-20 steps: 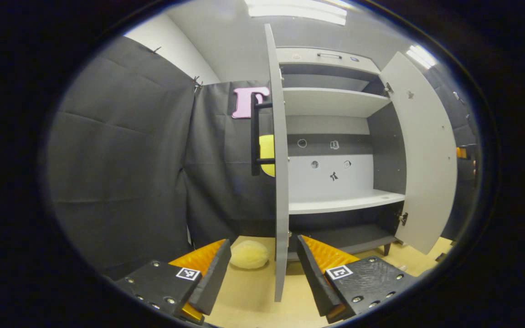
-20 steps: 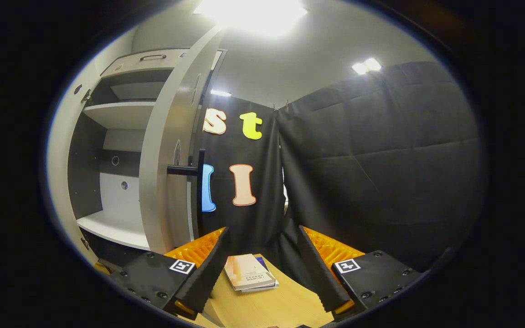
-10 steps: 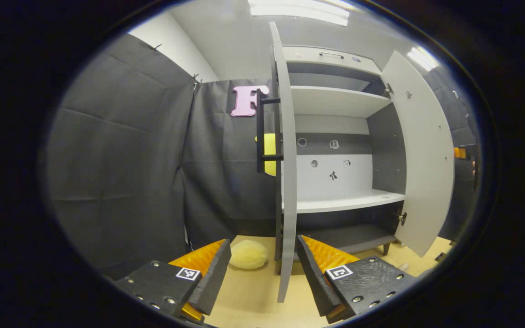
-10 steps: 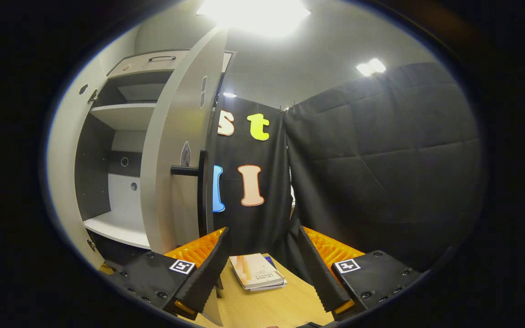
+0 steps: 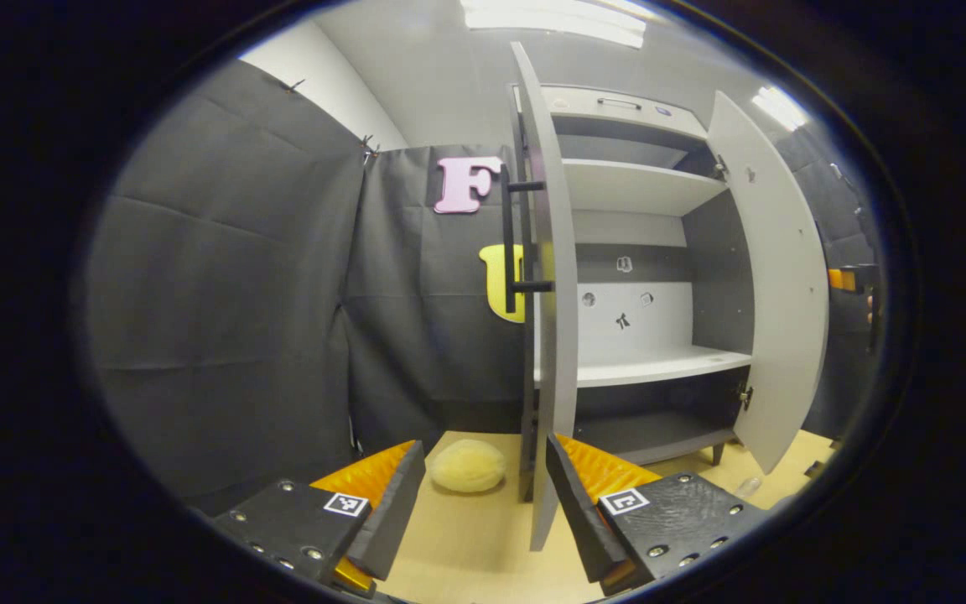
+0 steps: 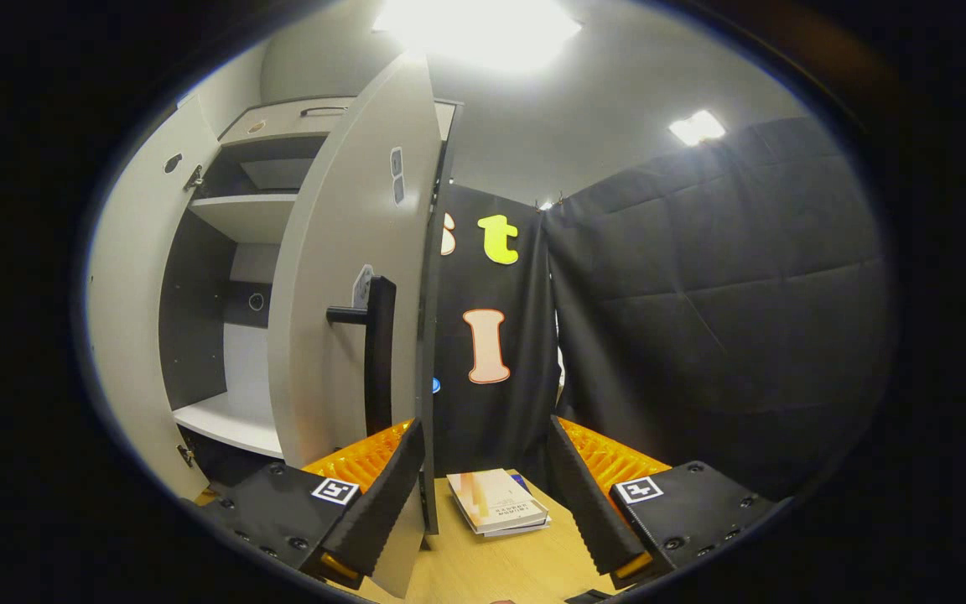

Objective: Grasp the bottle in the cabinet with the left hand and place it on the coaster, then close the right door with the right hand and the left door with the left hand.

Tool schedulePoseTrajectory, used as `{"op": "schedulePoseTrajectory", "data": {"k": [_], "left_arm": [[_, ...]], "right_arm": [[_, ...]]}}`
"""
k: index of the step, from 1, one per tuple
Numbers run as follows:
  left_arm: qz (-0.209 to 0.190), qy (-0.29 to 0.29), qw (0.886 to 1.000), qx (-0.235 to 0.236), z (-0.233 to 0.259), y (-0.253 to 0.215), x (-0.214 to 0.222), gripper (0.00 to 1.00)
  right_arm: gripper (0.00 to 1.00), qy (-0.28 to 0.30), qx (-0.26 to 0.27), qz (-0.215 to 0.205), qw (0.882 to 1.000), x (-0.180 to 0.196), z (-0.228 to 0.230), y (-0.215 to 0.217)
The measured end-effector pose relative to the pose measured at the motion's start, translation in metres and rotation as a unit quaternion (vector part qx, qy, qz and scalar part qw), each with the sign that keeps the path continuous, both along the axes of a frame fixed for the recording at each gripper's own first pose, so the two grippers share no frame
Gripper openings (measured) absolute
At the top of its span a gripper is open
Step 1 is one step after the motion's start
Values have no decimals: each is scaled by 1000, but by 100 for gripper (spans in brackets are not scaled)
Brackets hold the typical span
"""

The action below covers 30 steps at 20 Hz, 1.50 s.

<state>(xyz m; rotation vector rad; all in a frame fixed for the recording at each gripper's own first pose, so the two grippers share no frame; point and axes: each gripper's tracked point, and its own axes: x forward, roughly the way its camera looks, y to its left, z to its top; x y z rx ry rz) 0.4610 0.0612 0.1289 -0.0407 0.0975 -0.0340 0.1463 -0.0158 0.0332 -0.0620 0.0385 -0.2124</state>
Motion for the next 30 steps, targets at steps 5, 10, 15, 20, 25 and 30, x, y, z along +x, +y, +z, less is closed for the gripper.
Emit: {"op": "schedulePoseTrajectory", "data": {"k": [5, 10, 15, 20, 25, 30], "left_arm": [[3, 1, 1000, 4, -2, 7, -2, 85], [10, 0, 1000, 5, -2, 11, -3, 84], [26, 4, 1000, 7, -4, 19, -6, 86], [40, 6, 999, 9, -6, 39, -19, 85], [48, 12, 999, 10, -12, 41, -21, 86], [53, 14, 998, 12, -12, 46, -27, 84]], "right_arm": [[92, -1, 5, 19, 1000, 3, -1, 15], [92, 3, 23, 49, 999, 13, -7, 41], [95, 6, 31, 66, 997, 24, -11, 59], [95, 9, 37, 93, 995, 35, -15, 83], [95, 19, 27, 121, 992, 46, -25, 108], [95, 25, 29, 129, 991, 51, -31, 113]]}}
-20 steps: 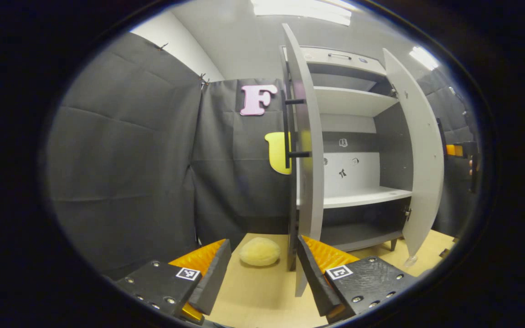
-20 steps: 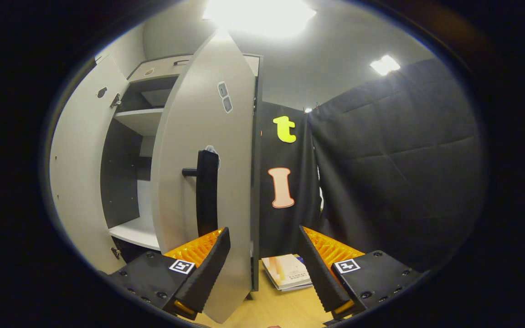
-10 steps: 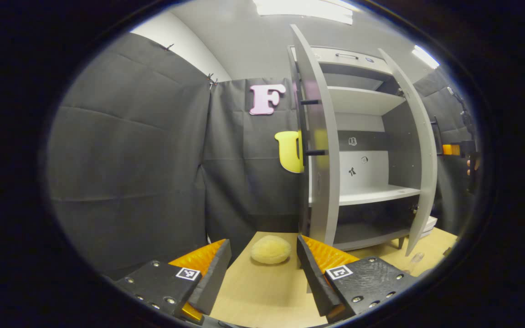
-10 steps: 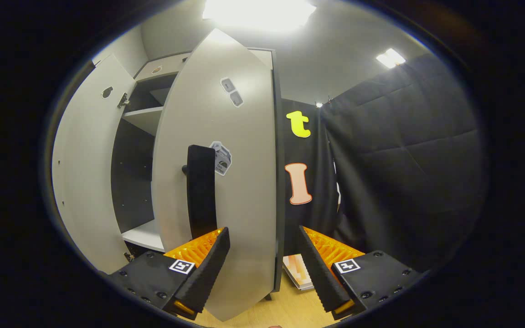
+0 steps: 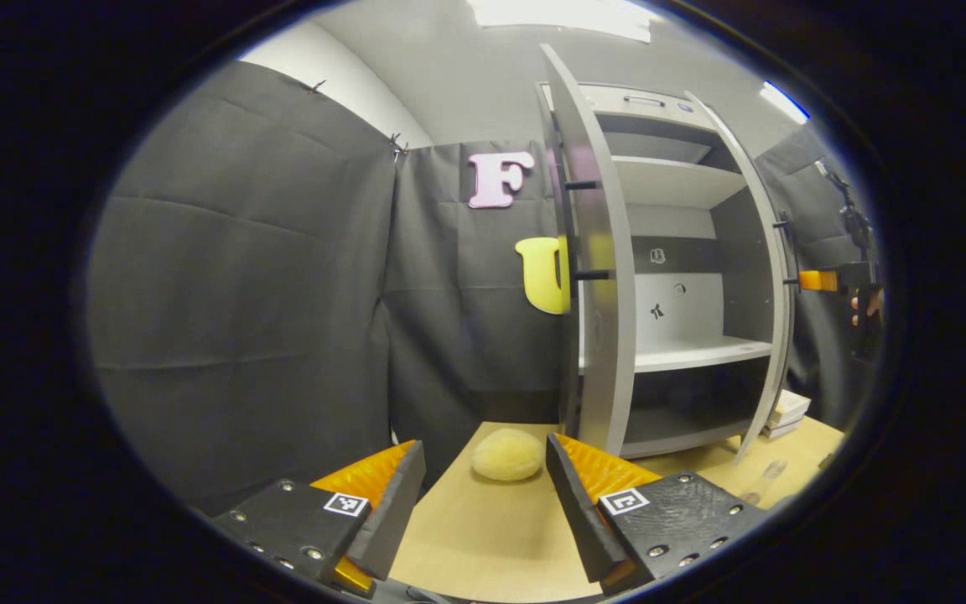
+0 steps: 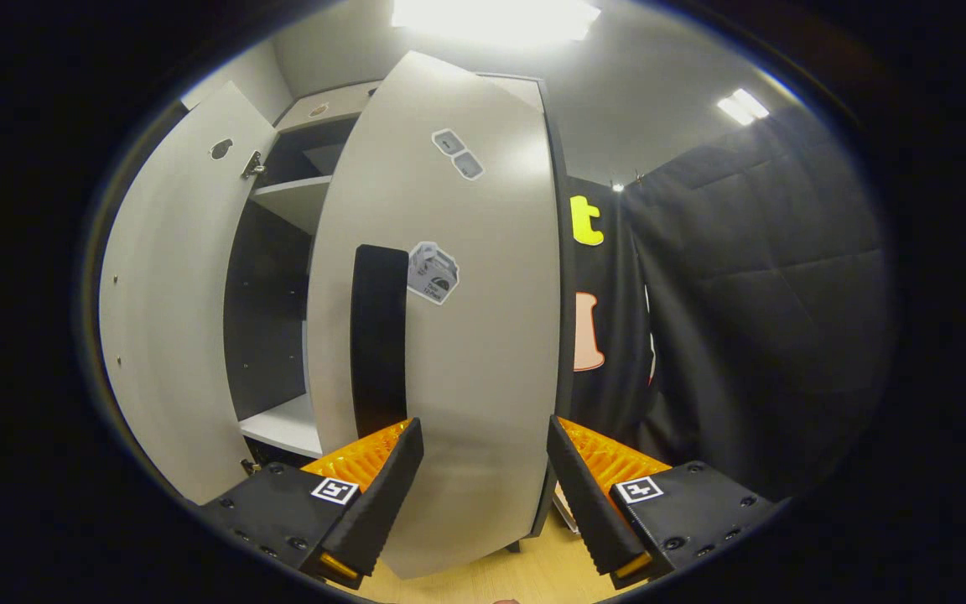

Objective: Grasp the bottle in the cabinet with the left hand and place it on the coaster, then close the right door with the right hand and the left door with the left hand.

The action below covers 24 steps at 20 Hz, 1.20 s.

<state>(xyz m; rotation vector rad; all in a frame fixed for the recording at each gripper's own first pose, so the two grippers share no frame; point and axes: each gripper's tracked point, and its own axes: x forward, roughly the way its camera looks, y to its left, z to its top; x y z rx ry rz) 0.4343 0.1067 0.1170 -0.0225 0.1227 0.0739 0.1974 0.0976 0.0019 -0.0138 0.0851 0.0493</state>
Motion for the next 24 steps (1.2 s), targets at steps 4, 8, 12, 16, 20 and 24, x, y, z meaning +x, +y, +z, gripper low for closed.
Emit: {"op": "schedulePoseTrajectory", "data": {"k": [4, 8, 12, 16, 20, 24], "left_arm": [[0, -1, 1000, -2, 5, 0, -1, 86], [-2, 1, 1000, -8, 12, 3, 5, 85], [-4, -3, 1000, -20, 27, 6, 20, 86], [-4, -15, 1000, -21, 50, 12, 42, 84], [-8, -29, 999, -22, 75, 20, 65, 85], [-14, -44, 998, -33, 99, 25, 91, 85]], "right_arm": [[95, 3, 8, 5, 1000, -2, -1, 1], [95, -1, 5, 10, 1000, -21, 0, -7], [95, 4, 12, 16, 1000, -42, -8, -13], [99, 15, 9, 20, 1000, -62, -20, -21], [95, 26, 5, 26, 999, -81, -32, -26], [95, 39, -6, 20, 999, -99, -45, -34]]}}
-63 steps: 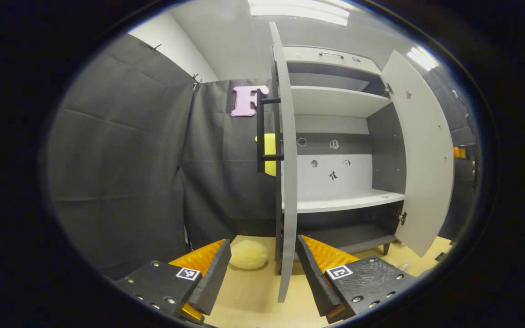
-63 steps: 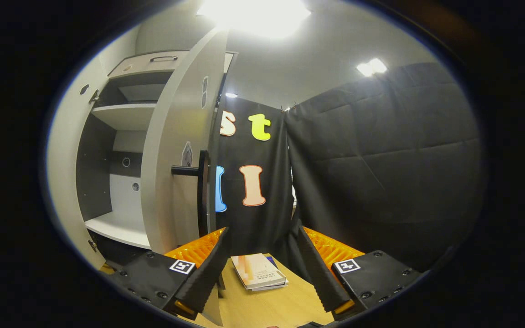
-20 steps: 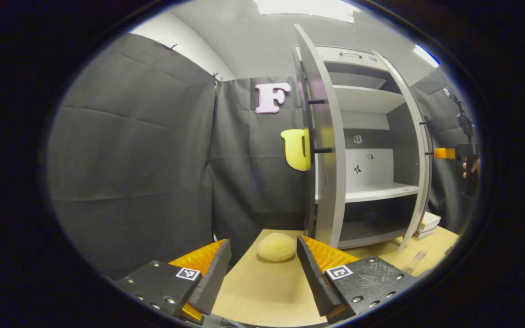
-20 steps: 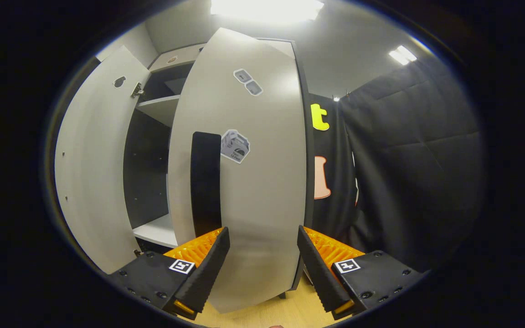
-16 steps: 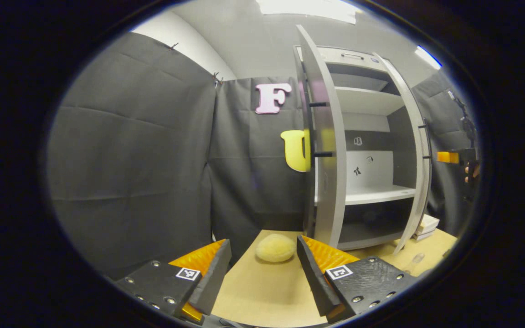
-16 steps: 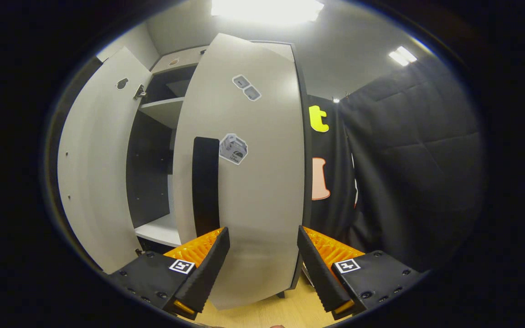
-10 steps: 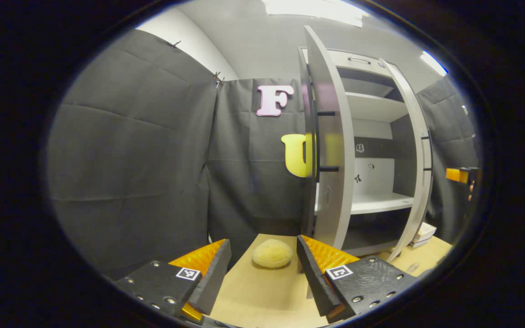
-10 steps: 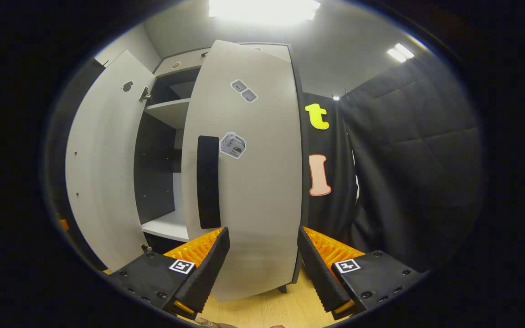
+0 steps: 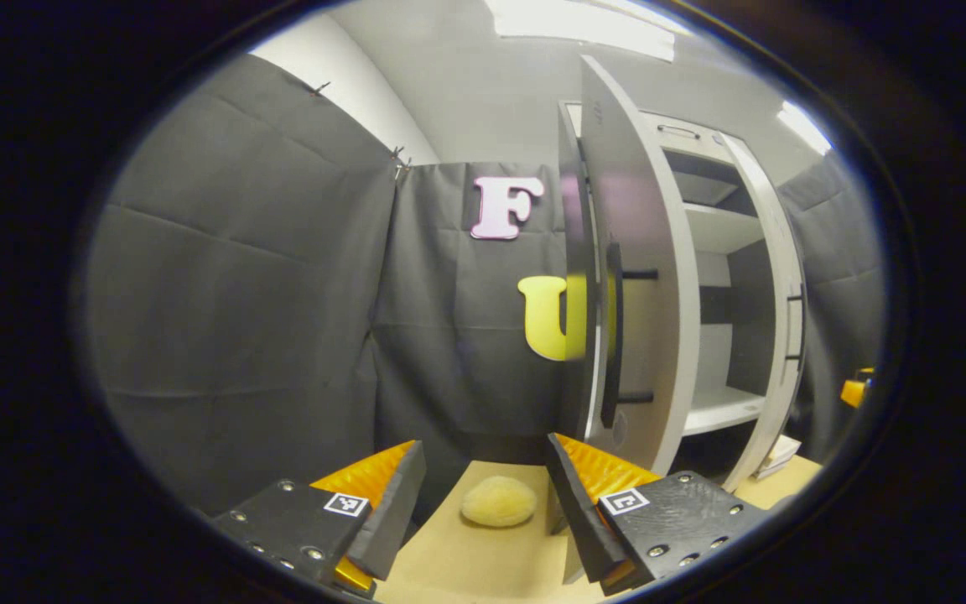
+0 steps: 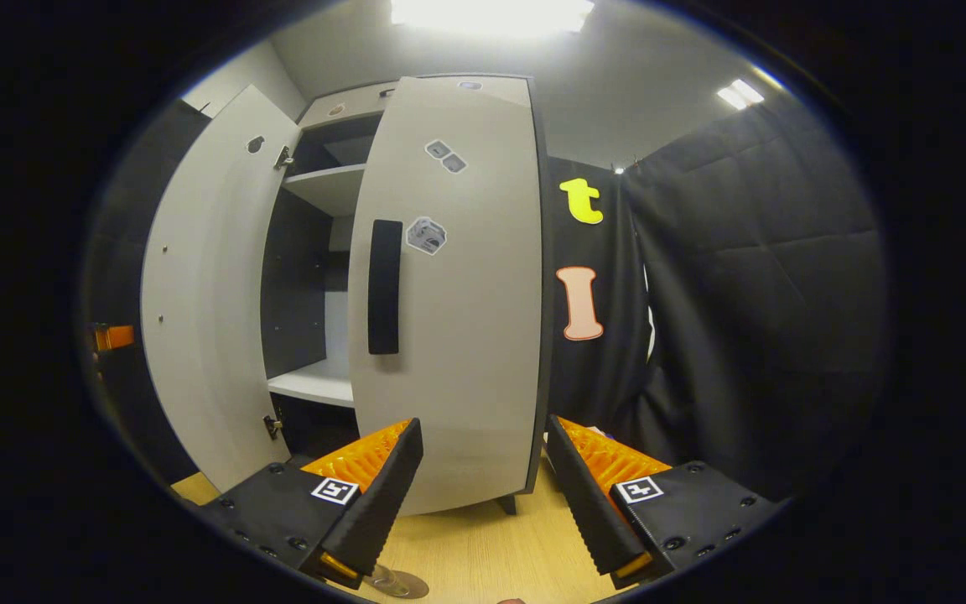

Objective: Grasp the bottle in the cabinet with the left hand and place it on the coaster, then close the right door with the right hand and the left door with the left hand.

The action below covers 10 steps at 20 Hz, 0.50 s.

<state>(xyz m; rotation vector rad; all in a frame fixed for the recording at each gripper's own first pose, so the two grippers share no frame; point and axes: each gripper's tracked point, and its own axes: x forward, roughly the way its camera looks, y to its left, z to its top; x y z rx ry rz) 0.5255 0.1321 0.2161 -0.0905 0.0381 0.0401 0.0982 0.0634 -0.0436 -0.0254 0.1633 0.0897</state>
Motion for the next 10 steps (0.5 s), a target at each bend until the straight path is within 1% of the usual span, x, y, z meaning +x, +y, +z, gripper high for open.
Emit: {"op": "schedulePoseTrajectory", "data": {"k": [3, 5, 10], "left_arm": [[2, -7, 1000, -9, 17, 5, 20, 85], [1, -13, 1000, -13, 29, 7, 28, 85], [-5, -20, 1000, -3, 45, -6, 44, 84]], "right_arm": [[95, 11, -6, -15, 1000, -15, -10, -13], [95, 18, 0, -27, 999, -22, -16, -26], [95, 30, 21, -57, 998, -36, -26, -54]]}}
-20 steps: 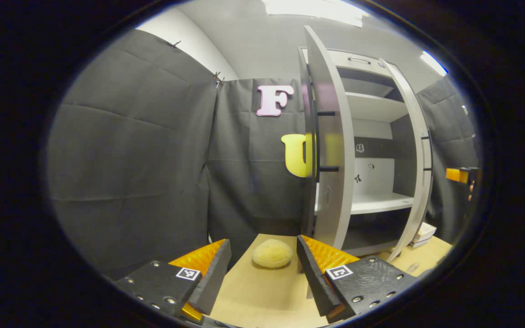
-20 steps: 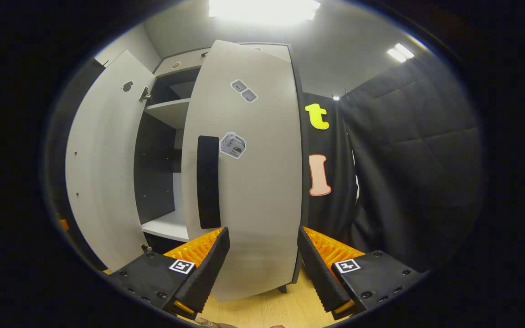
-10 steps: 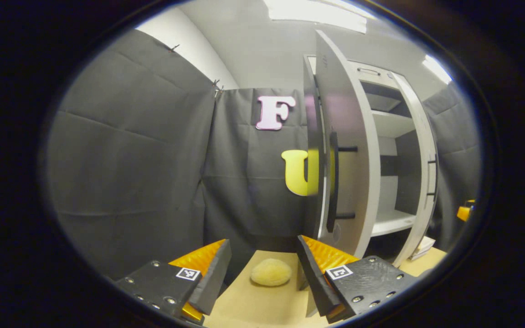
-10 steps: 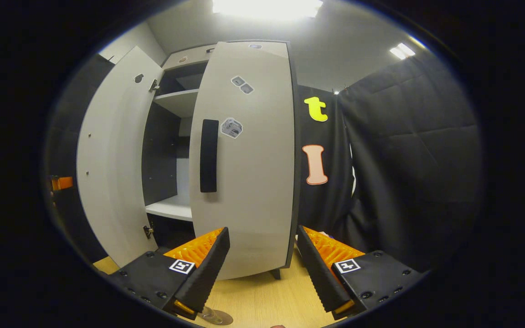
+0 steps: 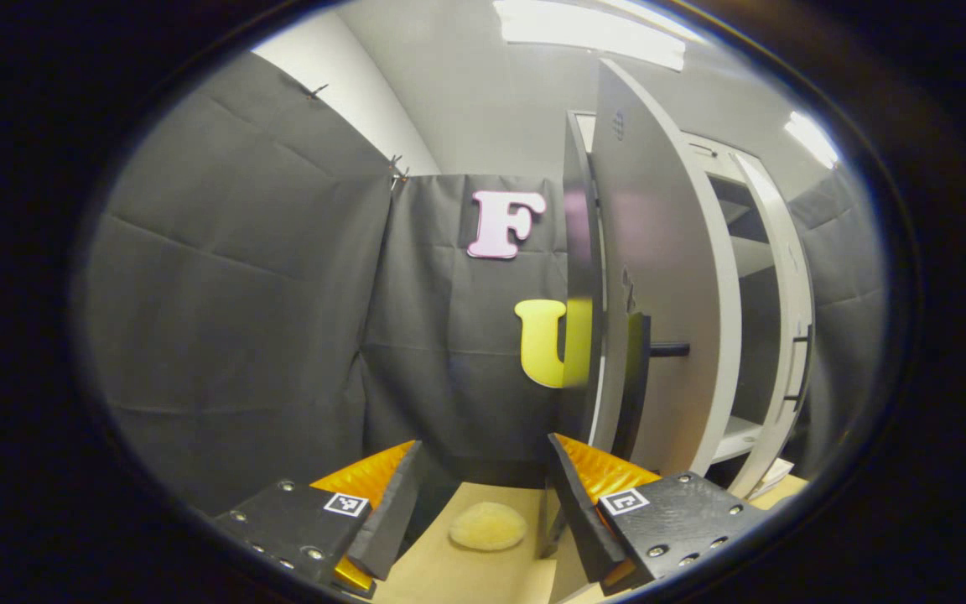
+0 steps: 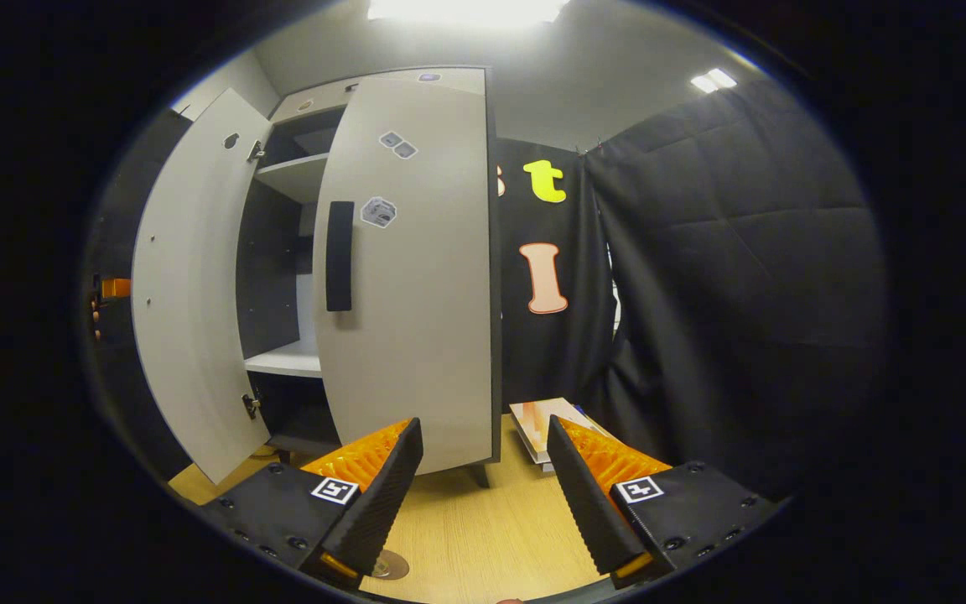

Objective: Grasp the bottle in the cabinet with the left hand and place it on the coaster, then close the right door with the right hand and the left door with the left hand.

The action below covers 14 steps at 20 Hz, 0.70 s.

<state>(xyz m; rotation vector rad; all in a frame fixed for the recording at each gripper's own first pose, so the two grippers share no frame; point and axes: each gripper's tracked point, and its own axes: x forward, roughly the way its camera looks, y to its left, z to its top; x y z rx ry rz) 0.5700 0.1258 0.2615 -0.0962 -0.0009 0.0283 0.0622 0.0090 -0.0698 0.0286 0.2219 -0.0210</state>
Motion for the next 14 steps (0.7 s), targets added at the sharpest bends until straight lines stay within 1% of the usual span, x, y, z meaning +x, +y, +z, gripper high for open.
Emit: {"op": "schedulePoseTrajectory", "data": {"k": [2, 4, 6, 7, 8, 9, 12, 14], "left_arm": [[-4, 1, 1000, 2, -1, -12, 3, 85], [14, 3, 1000, 13, -2, -11, 3, 85], [17, 0, 1000, 16, -1, -10, 5, 85], [17, 0, 1000, 16, -2, -10, 4, 85], [17, 1, 1000, 18, -2, -10, 4, 85], [18, 1, 1000, 22, -2, -10, 4, 85], [26, -3, 999, 32, 0, -11, 3, 84], [21, -2, 1000, 22, 0, -15, 1, 85]], "right_arm": [[95, -2, 8, -11, 1000, -3, 2, -11], [95, -6, 11, -21, 1000, -5, 5, -22], [95, -9, 10, -29, 1000, -7, 7, -33], [92, -9, 10, -31, 999, -8, 7, -37], [92, -8, 12, -33, 999, -9, 8, -40], [95, -8, 14, -36, 999, -10, 7, -44], [95, -7, 17, -39, 999, -11, 7, -51], [95, -7, 19, -37, 999, -11, 7, -52]]}}
